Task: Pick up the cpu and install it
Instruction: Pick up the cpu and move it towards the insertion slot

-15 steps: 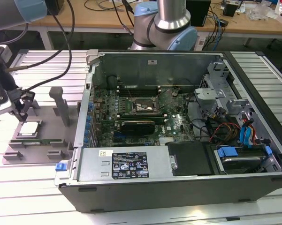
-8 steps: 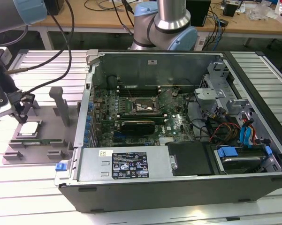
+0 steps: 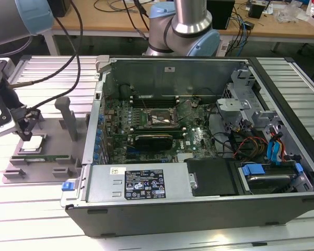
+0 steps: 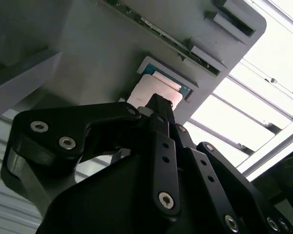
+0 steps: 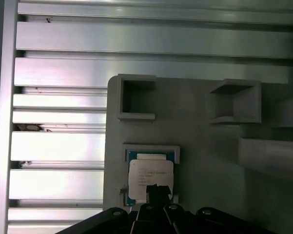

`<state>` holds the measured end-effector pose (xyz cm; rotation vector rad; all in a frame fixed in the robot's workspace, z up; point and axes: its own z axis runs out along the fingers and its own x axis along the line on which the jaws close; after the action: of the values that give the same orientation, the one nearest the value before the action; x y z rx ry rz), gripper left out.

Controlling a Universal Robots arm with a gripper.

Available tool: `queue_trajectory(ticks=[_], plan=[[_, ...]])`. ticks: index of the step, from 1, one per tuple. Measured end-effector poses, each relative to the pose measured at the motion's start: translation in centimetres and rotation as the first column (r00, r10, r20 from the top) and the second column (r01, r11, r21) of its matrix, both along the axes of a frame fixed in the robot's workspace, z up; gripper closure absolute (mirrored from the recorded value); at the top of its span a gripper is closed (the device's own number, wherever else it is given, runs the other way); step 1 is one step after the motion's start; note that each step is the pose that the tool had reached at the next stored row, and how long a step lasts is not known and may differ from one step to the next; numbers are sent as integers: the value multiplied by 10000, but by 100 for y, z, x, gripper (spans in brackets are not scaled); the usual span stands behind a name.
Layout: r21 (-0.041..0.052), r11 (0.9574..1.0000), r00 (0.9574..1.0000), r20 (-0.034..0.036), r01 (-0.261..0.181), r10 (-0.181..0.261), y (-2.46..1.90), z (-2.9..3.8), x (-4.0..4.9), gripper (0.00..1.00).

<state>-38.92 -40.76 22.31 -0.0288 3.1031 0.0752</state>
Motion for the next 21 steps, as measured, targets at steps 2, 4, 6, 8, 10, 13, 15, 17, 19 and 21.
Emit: queue_trajectory(ticks=[2, 4, 6, 8, 10, 13, 15, 17, 19, 21], plan=[[-4, 10000, 10000, -5, 0, 0, -1, -24, 0, 89], [0, 10000, 10000, -3, 0, 0, 0, -25, 0, 89], [7, 10000, 10000, -2, 0, 0, 0, -25, 0, 64], [9, 10000, 10000, -2, 0, 0, 0, -25, 0, 58], [12, 10000, 10000, -2, 0, 0, 0, -25, 0, 46], [-46, 10000, 10000, -3, -2, 2, -1, -45, 1, 34], [-92, 10000, 10000, -4, 0, 0, 0, -105, 0, 34], [-106, 9999, 10000, -4, 2, -2, 9, -136, -1, 34], [-162, 9999, 10000, -11, 0, -1, 41, -168, 0, 34], [-205, 9998, 10000, -28, -2, 1, 44, -195, 0, 34]])
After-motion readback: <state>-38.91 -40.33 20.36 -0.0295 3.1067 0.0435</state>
